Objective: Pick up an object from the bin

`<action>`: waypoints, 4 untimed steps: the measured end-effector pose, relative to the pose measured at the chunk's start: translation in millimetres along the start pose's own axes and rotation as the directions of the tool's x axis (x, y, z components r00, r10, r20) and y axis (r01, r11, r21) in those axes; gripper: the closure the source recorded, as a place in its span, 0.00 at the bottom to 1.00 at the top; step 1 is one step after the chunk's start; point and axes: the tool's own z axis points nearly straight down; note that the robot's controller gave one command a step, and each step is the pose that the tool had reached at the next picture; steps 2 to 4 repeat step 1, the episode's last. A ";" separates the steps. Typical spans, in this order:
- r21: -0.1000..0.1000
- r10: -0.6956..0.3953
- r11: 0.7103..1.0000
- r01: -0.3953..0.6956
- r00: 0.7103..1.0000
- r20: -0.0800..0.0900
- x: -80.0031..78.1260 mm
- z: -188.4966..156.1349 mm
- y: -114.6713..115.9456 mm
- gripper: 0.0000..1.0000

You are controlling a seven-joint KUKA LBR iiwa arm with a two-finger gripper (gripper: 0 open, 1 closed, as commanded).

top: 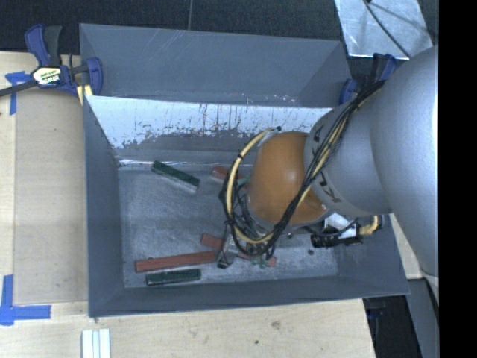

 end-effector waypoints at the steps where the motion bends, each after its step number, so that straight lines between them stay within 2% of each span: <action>1: -0.003 -0.129 0.992 0.129 0.992 0.010 -17.7 -218.5 34.3 1.00; 4: -0.003 -0.129 0.992 0.129 0.992 0.010 -17.7 -218.5 34.3 1.00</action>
Offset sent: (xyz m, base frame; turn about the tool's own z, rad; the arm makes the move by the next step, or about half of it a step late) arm 0.0244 0.0271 0.2137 -0.1293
